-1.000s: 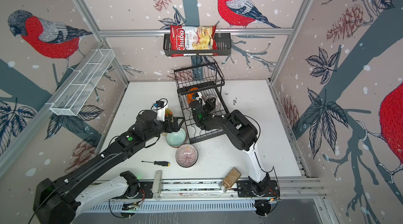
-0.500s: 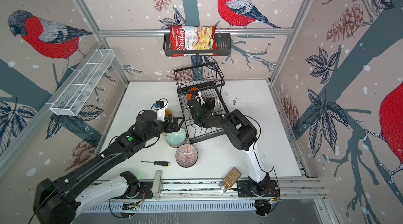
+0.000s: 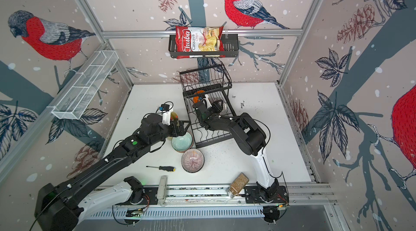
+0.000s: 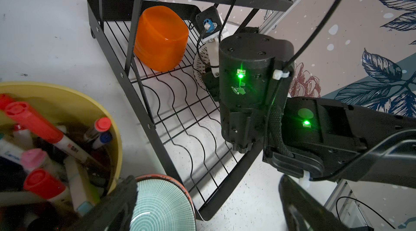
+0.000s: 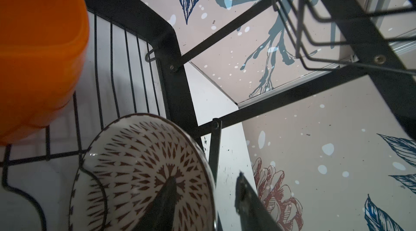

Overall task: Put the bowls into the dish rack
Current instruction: 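Lower the red-patterned bowl on edge into the rack beside the orange bowl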

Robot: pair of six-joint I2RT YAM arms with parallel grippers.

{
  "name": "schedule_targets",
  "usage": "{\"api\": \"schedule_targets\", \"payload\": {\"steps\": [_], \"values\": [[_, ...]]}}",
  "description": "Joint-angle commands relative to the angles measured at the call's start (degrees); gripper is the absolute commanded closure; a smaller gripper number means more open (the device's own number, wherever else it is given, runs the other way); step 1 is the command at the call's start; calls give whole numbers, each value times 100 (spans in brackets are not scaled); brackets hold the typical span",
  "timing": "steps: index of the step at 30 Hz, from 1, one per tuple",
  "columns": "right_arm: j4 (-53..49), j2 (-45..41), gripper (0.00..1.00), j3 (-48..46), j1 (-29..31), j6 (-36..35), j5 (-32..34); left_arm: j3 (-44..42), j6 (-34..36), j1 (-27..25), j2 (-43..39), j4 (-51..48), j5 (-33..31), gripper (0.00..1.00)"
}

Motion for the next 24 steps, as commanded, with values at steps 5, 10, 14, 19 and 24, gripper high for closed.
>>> {"api": "schedule_targets", "payload": {"steps": [5,10,14,19,24], "values": [[-568,-196,50,159,12,723,-221,60,54,10,33,114,43,3],[-972,-362,50,216,9,1146,-430,84,72,17,45,82,20,3],[-1279,-602,50,200,34,1551,-692,100,74,18,53,60,8,3],[-1619,-838,50,96,67,2028,-979,83,57,22,62,34,-19,3],[-1806,-1074,50,-116,155,2423,-1162,65,30,21,62,-6,-45,3]]}}
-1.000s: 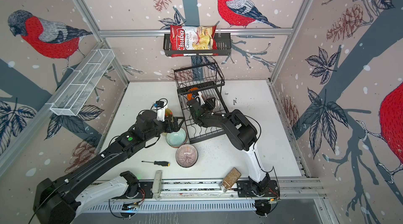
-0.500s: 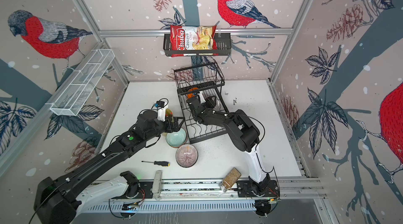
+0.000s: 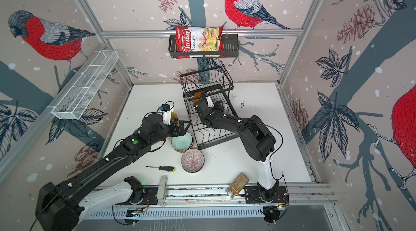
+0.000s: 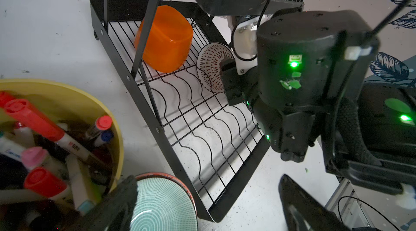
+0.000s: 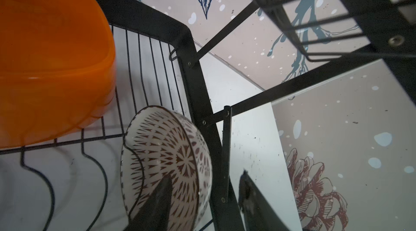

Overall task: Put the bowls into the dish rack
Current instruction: 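Lower the red-patterned bowl on edge into the rack beside the orange bowl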

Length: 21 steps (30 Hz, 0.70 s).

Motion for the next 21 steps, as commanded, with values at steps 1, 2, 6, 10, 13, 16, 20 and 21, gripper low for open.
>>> {"api": "schedule_targets", "payload": {"steps": [1,2,6,10,13,16,20,21], "values": [[28,-206,50,-86,76,653,-83,15,32,14,-10,79,-30,3],[-8,-234,50,-112,90,698,-101,3,24,19,-8,84,-40,3],[-76,-304,50,-231,181,809,-110,-32,14,19,-24,70,-70,3],[-135,-217,50,-273,235,827,-114,-36,12,19,-10,70,-80,3],[-182,-111,50,-278,262,855,-87,-62,14,19,1,86,-84,3],[-190,-40,50,-298,312,863,-68,-79,8,19,1,89,-88,3],[-214,4,50,-337,379,871,-119,-80,6,19,7,96,-88,3],[-207,3,50,-366,405,872,-142,-84,8,20,1,88,-93,3]]}}
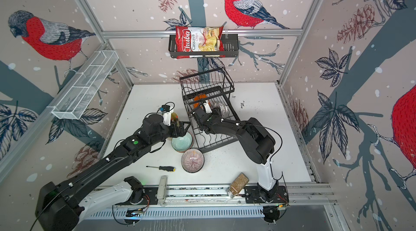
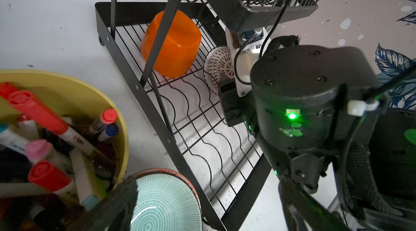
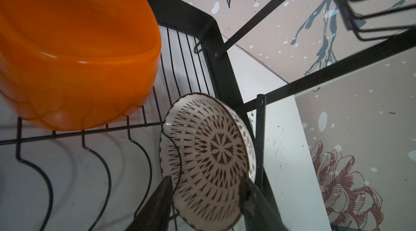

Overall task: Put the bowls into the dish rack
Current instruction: 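Lower the red-patterned bowl on edge into the rack beside the orange bowl, then open and withdraw the right gripper while the left gripper returns to the bowl stack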

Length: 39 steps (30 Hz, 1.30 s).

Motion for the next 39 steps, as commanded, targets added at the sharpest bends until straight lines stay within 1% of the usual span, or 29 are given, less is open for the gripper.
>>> {"api": "schedule_targets", "payload": {"steps": [1,11,19,29,35,39], "values": [[-13,10,50,-57,75,139,43,-3,10,15,-1,107,-41,3],[-135,-285,50,-389,303,341,-150,-15,-44,22,-71,-35,-102,3],[-368,-1042,49,-732,422,688,-784,-12,-86,23,-54,-488,-150,3],[-619,-1582,49,-1064,666,1085,-1441,-150,-238,22,-148,-806,-223,3],[-623,-1986,49,-1306,764,1256,-1670,-180,-325,17,-111,-1095,-315,3],[-661,-2233,49,-1420,864,1327,-1695,-174,-370,15,-105,-1341,-275,4]]}}
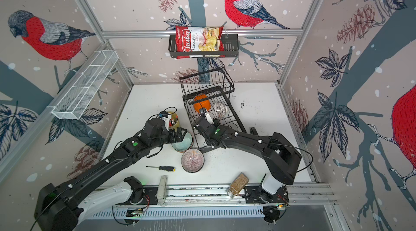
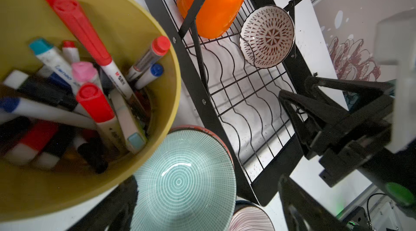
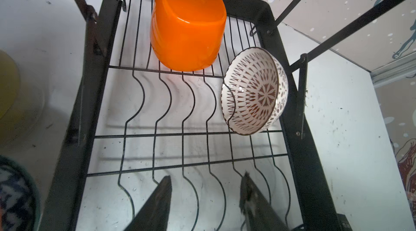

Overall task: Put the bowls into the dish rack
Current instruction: 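Open and withdraw the right gripper while the left gripper returns to the bowl stack, then grip the rim of the pink-striped bowl with the left gripper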

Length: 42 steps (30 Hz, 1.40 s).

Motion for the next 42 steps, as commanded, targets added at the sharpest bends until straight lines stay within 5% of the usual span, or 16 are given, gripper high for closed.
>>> {"api": "schedule_targets", "payload": {"steps": [1,7,26,42], "values": [[-42,-207,49,-91,83,189,-98,3,-81,6,-16,-306,4,4],[-139,-539,49,-248,122,514,-81,-15,-288,-164,-256,-794,-31,7],[-335,-1221,48,-570,109,906,-83,394,-1512,-2105,323,-1928,-537,11],[-541,-1759,49,-1002,109,1092,-3,629,-1887,-2383,913,-2657,-803,27]]}}
